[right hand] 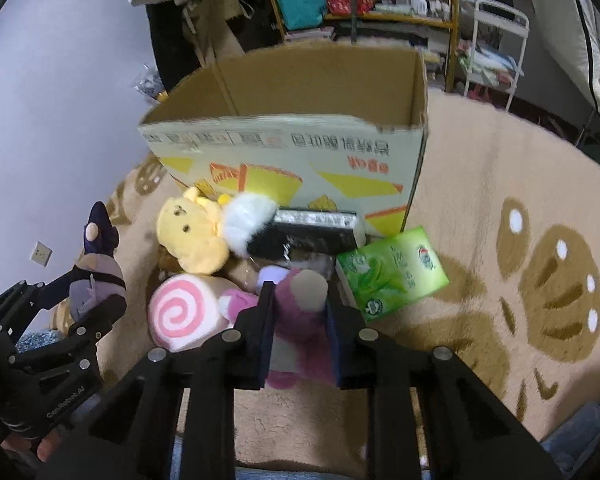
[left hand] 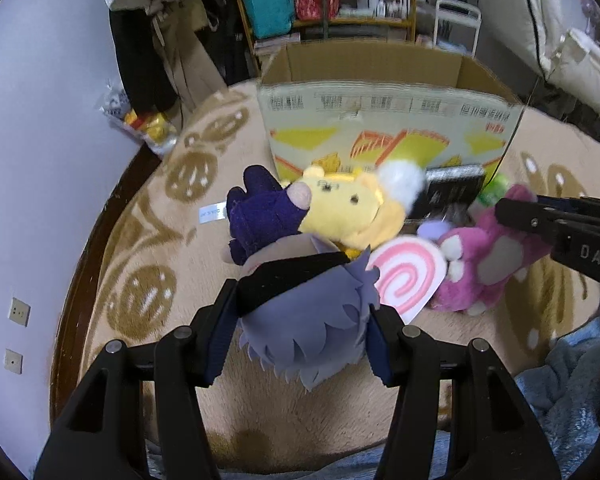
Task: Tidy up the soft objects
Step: 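Lift the doll with the left tool while the right tool carries the pink bear over the box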
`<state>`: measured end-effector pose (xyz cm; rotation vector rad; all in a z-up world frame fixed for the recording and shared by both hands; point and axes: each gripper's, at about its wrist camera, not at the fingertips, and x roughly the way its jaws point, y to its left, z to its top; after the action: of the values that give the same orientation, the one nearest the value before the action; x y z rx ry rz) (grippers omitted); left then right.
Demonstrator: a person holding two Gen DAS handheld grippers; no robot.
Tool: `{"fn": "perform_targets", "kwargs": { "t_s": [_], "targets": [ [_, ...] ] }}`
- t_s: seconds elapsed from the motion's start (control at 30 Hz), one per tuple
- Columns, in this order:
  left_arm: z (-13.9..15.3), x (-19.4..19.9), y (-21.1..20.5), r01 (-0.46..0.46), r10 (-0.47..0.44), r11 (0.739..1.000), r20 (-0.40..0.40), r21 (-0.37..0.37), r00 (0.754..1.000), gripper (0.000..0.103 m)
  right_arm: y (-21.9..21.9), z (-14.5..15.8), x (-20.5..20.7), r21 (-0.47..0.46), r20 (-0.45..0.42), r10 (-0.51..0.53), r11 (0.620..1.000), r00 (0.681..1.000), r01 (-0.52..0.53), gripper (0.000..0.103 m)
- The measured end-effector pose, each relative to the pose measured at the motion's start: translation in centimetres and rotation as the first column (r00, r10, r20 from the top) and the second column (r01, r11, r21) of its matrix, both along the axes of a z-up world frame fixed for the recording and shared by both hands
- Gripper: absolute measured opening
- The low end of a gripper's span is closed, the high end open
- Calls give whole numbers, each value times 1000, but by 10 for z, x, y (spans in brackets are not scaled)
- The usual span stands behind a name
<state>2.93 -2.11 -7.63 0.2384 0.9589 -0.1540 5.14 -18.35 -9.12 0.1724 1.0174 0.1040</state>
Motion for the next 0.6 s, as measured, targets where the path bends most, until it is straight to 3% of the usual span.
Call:
{"fn": "perform_targets", "kwargs": {
  "t_s": [0.27, 0.6],
  "targets": [
    [35, -18, -4, 55, -46, 997, 132, -59, 990, 56, 6, 36, -16, -72, 171, 2, 997, 985, 10, 23],
    [80, -32, -12, 159, -132, 985, 315, -62, 940, 56, -8, 81, -27, -31, 331, -53, 997, 942, 67, 23]
  ]
}}
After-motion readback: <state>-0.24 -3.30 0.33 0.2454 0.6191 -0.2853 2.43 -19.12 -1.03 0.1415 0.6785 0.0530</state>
